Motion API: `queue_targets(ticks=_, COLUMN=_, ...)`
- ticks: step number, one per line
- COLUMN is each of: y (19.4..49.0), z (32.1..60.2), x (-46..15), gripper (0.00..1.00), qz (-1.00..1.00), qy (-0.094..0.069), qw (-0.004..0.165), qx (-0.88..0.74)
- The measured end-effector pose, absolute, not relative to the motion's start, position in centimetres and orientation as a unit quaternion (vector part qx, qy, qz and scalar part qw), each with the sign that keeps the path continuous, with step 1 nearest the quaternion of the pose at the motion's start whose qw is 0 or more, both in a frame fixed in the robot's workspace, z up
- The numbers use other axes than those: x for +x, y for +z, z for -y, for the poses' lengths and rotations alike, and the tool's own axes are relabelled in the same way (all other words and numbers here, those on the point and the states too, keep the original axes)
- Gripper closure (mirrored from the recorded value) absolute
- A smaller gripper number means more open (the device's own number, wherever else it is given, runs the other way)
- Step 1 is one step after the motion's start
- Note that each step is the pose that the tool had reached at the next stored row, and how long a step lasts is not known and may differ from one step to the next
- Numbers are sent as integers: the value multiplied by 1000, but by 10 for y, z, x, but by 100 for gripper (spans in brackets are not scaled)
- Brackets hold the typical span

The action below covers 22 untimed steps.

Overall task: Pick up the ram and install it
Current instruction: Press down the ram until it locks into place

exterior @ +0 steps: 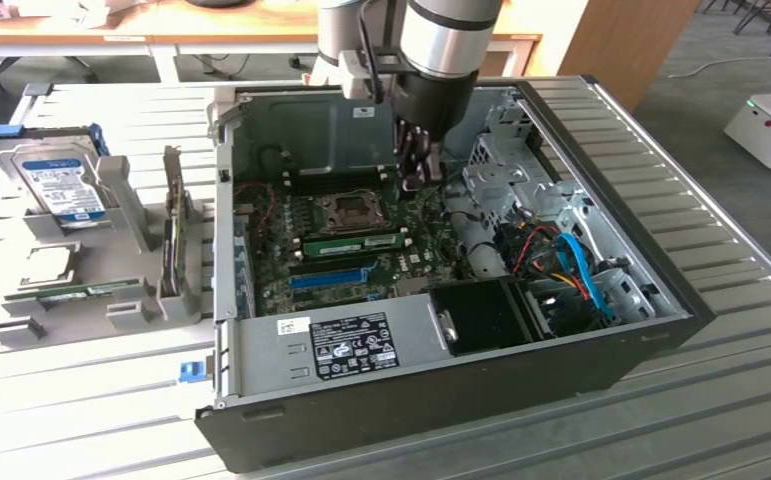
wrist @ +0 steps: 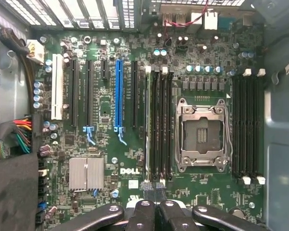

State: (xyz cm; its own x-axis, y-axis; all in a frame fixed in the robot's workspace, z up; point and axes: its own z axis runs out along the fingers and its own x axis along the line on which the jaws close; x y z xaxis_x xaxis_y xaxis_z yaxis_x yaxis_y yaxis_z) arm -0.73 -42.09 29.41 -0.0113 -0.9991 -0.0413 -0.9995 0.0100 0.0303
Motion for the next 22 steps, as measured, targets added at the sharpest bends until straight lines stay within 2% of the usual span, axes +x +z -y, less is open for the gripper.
queue_targets(ticks=22, y=264, z=421, x=-7, gripper=89, qz=-710, qy=25, qw=4, qx=-703)
